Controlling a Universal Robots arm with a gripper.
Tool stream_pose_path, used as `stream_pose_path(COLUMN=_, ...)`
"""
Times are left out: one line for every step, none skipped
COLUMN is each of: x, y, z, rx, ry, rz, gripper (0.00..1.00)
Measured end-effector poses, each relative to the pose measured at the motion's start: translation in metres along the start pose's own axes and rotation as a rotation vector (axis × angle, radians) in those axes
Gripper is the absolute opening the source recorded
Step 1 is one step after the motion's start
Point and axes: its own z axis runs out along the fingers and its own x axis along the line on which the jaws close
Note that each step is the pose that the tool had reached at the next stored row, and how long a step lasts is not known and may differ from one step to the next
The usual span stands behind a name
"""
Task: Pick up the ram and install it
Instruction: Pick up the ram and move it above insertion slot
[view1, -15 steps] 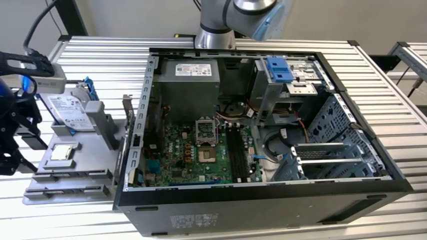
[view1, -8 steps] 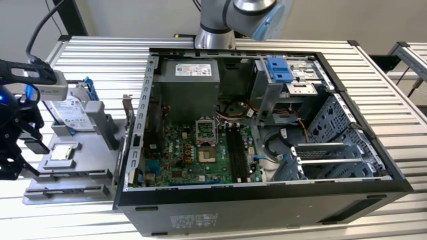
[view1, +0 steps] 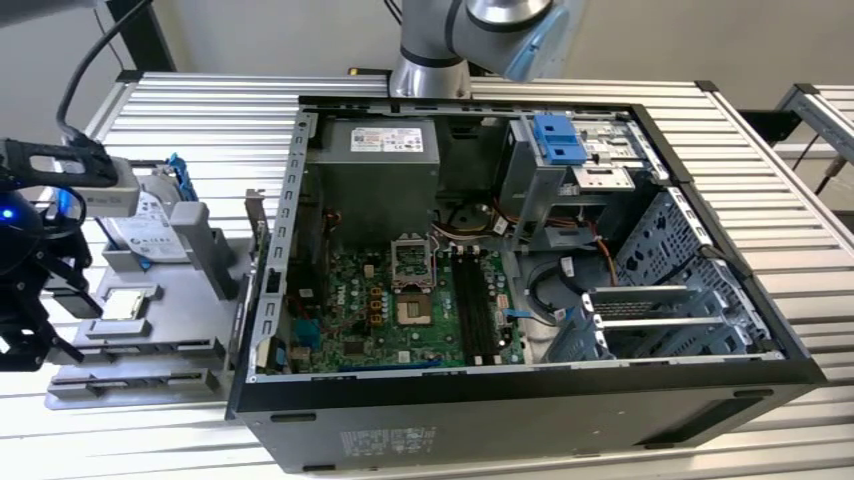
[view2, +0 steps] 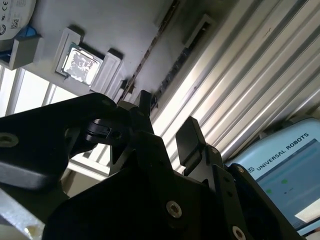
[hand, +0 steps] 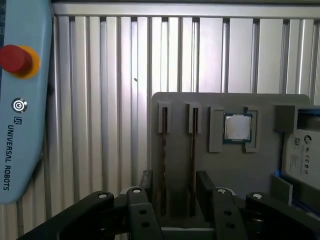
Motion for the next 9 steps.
stream_pose_path(x=0.0001, y=0.0001, z=0.0013, rx=-0.0001, ry=0.0000, rz=0.000, gripper=1.00)
stream_pose_path(x=0.0001, y=0.0001, z=0.0026, rx=-0.0001, ry=0.0001, rz=0.000, gripper=1.00)
stream_pose_path(x=0.0002, y=0.0002, z=0.0039, rx=0.0000, ry=0.0000, rz=0.000, gripper=1.00)
stream_pose_path(x=0.0003, y=0.0003, z=0.0051, rx=-0.0002, ry=0.0001, rz=0.000, gripper=1.00)
stream_pose_path(x=0.0005, y=0.0004, z=0.0065, rx=-0.0001, ry=0.0001, rz=-0.001, gripper=1.00)
stream_pose_path(x=0.0006, y=0.0005, z=0.0079, rx=-0.0001, ry=0.0001, rz=-0.001, gripper=1.00)
stream_pose_path(x=0.0008, y=0.0006, z=0.0092, rx=0.0000, ry=0.0001, rz=-0.002, gripper=1.00)
stream_pose_path(x=0.0009, y=0.0005, z=0.0105, rx=-0.0001, ry=0.0001, rz=-0.003, gripper=1.00)
stream_pose_path(x=0.0010, y=0.0005, z=0.0119, rx=-0.0002, ry=0.0002, rz=-0.003, gripper=1.00)
